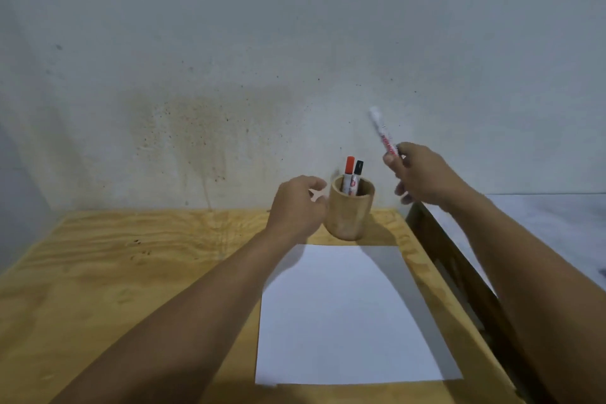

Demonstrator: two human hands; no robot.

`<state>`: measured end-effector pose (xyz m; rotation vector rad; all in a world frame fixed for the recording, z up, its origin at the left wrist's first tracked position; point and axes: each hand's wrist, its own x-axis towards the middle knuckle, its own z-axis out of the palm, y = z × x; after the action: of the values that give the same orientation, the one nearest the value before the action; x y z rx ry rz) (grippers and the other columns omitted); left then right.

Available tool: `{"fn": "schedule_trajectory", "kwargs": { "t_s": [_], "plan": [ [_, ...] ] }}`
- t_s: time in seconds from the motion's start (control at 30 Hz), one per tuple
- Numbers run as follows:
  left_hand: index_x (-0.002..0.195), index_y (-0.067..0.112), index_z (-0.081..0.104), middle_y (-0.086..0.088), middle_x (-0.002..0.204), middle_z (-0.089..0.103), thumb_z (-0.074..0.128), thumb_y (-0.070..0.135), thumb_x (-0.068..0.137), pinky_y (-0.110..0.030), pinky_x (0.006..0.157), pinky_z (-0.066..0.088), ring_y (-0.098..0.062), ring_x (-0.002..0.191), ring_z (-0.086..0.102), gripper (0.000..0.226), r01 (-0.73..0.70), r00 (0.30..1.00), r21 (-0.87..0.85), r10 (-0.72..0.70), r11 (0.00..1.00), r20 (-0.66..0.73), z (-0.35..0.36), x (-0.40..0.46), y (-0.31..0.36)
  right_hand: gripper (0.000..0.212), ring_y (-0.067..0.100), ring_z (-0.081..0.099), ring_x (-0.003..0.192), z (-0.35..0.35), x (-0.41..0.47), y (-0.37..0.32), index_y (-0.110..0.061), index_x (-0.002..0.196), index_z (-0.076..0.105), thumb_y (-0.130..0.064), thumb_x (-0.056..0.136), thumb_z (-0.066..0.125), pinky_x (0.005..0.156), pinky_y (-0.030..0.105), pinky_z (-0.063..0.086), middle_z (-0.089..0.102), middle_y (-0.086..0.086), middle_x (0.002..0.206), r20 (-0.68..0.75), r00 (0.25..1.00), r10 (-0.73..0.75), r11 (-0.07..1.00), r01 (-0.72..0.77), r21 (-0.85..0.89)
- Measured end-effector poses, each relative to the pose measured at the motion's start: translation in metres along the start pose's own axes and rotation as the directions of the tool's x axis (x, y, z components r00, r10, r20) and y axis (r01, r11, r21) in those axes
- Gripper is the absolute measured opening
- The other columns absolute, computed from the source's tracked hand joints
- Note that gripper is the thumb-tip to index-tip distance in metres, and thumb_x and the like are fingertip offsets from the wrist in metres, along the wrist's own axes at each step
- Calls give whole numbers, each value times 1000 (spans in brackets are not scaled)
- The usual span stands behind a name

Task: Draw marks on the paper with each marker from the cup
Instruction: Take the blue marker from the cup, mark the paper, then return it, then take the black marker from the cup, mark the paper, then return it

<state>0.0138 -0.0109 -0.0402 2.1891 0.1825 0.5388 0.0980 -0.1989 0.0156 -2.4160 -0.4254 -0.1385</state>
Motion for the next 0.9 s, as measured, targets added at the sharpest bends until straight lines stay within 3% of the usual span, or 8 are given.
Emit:
{"fn": "schedule_trajectory", "kwargs": {
  "t_s": [0.07,0.13,0.23,0.37,0.5,0.63,0.77,0.9],
  "plan": [
    [119,12,61,-4,126,62,57,14,86,-32,96,41,-20,114,53,34,-120,992,138,112,983,64,4,3,2,28,18,60,63,-18,10,4,-18,117,68,-34,96,57,56,31,51,67,8,87,10,998,-70,972,70,-226],
    [121,11,59,-5,128,60,56,13,86,-36,98,41,-25,119,49,35,-208,975,226,184,952,124,7,5,5,26,21,60,70,-32,18,5,-22,109,76,-34,88,69,63,34,49,72,8,88,32,994,-104,939,109,-327],
    [118,12,58,-7,120,62,59,16,84,-43,88,47,-30,107,53,34,-303,948,270,261,914,182,14,7,5,21,24,64,83,-34,27,-1,-24,98,79,-28,77,80,71,35,53,74,6,94,78,991,-110,880,134,-456],
    [119,20,59,0,114,67,57,9,80,-43,77,50,-29,91,57,41,-419,907,386,365,822,209,25,10,-6,27,26,65,94,-8,39,-11,-18,111,74,-13,86,67,81,39,56,73,7,108,204,965,-164,772,254,-582],
    [116,19,63,-1,119,67,58,5,74,-43,76,52,-33,90,60,44,-428,903,380,375,820,209,25,12,-9,36,26,66,98,12,50,-17,-8,121,68,-11,85,70,84,37,57,70,10,114,235,965,-120,849,222,-480],
    [120,14,60,-12,105,69,59,8,78,-43,80,50,-33,95,58,43,-371,926,404,300,836,229,23,12,-6,40,28,70,90,22,56,-15,3,108,68,-19,77,80,80,38,60,73,15,103,181,981,69,972,-25,-236],
    [132,17,51,-11,108,66,57,14,82,-40,87,47,-30,103,55,50,-320,943,429,240,845,231,23,13,-6,34,29,69,87,41,58,-8,2,97,72,-26,78,77,82,43,61,73,15,97,133,976,171,982,-157,-104],
    [134,19,48,-11,120,64,55,15,82,-43,90,47,-30,107,55,52,-306,944,430,212,849,252,23,14,-6,18,17,61,70,49,56,-3,-1,90,71,-17,81,75,70,34,55,71,12,93,53,973,223,974,-225,23]
  ]
}}
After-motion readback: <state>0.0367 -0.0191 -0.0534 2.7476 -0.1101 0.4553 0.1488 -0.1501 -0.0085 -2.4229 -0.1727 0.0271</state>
